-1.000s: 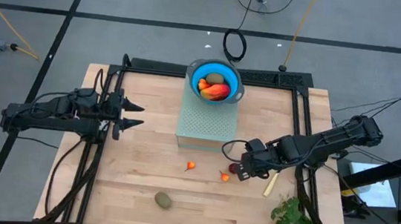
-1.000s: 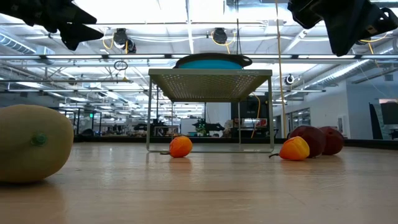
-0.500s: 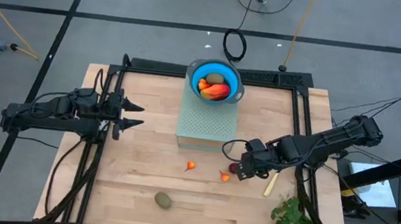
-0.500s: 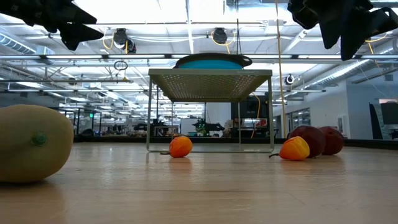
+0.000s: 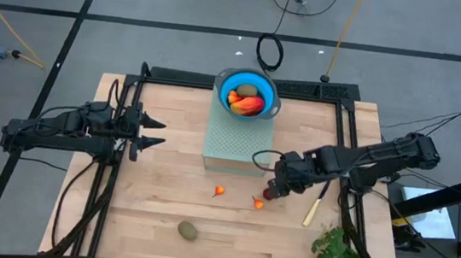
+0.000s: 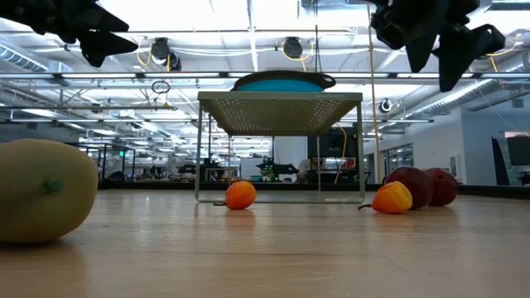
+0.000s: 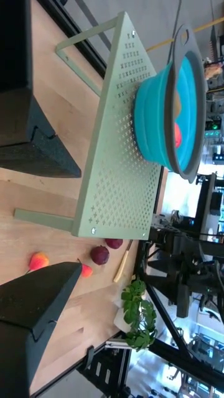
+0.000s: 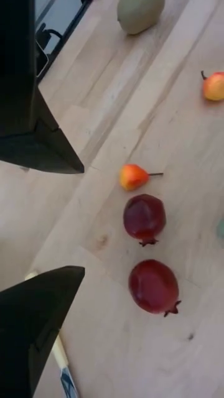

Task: Pick & Place Fruit
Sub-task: Put the pomegranate into the blue strainer bowl on the shelf

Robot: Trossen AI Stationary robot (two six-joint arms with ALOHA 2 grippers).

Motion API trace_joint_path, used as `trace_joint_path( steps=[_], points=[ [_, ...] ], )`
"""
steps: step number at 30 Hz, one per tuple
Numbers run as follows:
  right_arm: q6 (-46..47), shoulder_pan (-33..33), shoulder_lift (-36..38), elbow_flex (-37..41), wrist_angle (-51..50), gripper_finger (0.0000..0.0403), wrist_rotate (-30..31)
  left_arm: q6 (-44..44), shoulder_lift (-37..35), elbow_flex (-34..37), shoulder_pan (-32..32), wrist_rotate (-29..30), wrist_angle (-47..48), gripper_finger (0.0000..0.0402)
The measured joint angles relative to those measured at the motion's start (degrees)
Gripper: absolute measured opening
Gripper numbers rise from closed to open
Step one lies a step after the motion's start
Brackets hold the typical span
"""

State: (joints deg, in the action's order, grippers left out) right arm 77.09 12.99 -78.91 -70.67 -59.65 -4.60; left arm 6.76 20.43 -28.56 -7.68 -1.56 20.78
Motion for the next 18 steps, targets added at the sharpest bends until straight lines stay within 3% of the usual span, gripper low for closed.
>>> trace_joint_path(
  steps=[18],
  points=[
    [-1.71, -1.33, 0.00, 0.02, -1.52, 0.0247, -1.46, 1.26, 0.01, 0.00, 0.00, -0.02, 0.04, 0.0235]
  ],
)
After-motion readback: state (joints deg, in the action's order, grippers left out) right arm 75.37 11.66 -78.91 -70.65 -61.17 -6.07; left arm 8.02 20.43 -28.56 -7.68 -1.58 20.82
